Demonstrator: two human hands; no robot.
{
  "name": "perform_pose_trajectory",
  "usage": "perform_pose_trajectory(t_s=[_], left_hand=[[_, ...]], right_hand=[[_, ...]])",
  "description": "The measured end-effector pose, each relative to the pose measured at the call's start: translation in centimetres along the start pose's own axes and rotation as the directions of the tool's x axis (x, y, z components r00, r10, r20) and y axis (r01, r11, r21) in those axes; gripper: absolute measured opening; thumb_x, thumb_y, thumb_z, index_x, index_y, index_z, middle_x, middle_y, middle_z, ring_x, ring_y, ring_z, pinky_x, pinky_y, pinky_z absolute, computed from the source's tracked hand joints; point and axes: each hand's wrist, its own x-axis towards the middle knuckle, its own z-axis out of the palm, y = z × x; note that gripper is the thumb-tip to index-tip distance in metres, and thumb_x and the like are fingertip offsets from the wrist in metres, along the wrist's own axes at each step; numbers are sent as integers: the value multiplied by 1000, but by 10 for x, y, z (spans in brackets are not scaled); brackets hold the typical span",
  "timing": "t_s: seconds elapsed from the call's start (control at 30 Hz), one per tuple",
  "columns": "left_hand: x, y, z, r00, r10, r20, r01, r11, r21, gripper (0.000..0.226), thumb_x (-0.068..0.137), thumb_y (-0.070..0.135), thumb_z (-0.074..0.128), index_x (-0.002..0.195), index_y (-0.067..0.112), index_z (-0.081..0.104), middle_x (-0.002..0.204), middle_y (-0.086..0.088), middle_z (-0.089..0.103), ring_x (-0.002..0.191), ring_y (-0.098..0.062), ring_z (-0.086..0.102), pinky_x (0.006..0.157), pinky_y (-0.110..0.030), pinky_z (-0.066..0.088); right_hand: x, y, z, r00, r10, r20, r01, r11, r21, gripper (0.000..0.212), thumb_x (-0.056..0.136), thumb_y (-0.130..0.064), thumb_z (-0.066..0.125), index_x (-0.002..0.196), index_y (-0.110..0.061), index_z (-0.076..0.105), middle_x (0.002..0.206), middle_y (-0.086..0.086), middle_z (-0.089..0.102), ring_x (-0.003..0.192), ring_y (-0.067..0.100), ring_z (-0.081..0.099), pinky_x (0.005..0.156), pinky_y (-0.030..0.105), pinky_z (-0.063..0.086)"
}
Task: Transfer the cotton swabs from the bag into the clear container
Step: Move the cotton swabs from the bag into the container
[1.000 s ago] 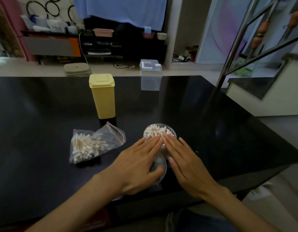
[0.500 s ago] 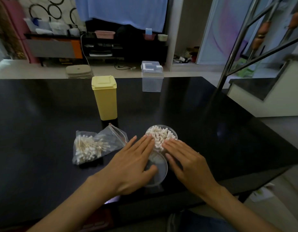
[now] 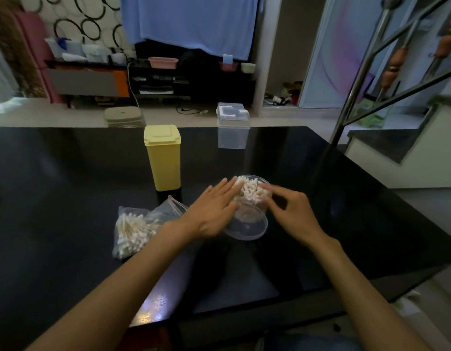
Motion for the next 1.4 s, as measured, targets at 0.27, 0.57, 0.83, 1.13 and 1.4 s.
perform_pose_trajectory(t_s=[0.27, 0.57, 0.83, 1.13, 1.4], left_hand=[[-89, -55, -37, 824, -297, -482, 235, 954, -186, 54, 88, -1, 46, 131, 31, 51, 142, 10, 45, 128, -12, 39, 103, -31, 34], [-117, -103, -30, 896, -367, -250, 364, 929, -59, 53, 94, 14, 48, 144, 23, 35, 155, 2, 27, 141, -17, 27, 113, -30, 25], [-130, -114, -30, 941, -336, -34, 335, 942, -23, 82, 78, 29, 70, 144, 43, 22, 146, 15, 38, 132, -9, 39, 105, -31, 38], [-129, -112, -35, 917, -395, -63, 399, 910, 108, 93, 71, 50, 72, 147, 35, 21, 140, 11, 35, 130, -12, 34, 97, -34, 42], [-132, -113, -33, 876, -481, -36, 481, 865, 141, 121, 61, 56, 78, 151, 29, 1, 151, 3, 13, 136, -21, 28, 102, -37, 40]], right_hand=[[5, -85, -8, 941, 41, -335, 41, 971, 234, 18, 94, -18, 53, 107, -20, 63, 95, -9, 66, 91, -2, 63, 79, 9, 49], [-17, -133, 90, 932, 61, 358, -100, 991, 92, 44, 97, -29, 48, 139, -19, 42, 138, -4, 50, 127, 12, 46, 98, 16, 33], [-4, -126, 115, 790, 397, 466, -568, 760, 316, 42, 87, -53, 53, 85, -16, 73, 76, 2, 72, 77, 16, 69, 79, 36, 55], [-10, -131, 108, 890, 394, 231, -453, 697, 556, 21, 92, -27, 57, 79, -18, 71, 67, 3, 67, 59, 8, 61, 58, 19, 52], [-13, -110, 106, 843, 284, 456, -328, 944, 18, 10, 83, -17, 65, 87, -12, 74, 80, 5, 73, 73, 15, 70, 73, 42, 58]])
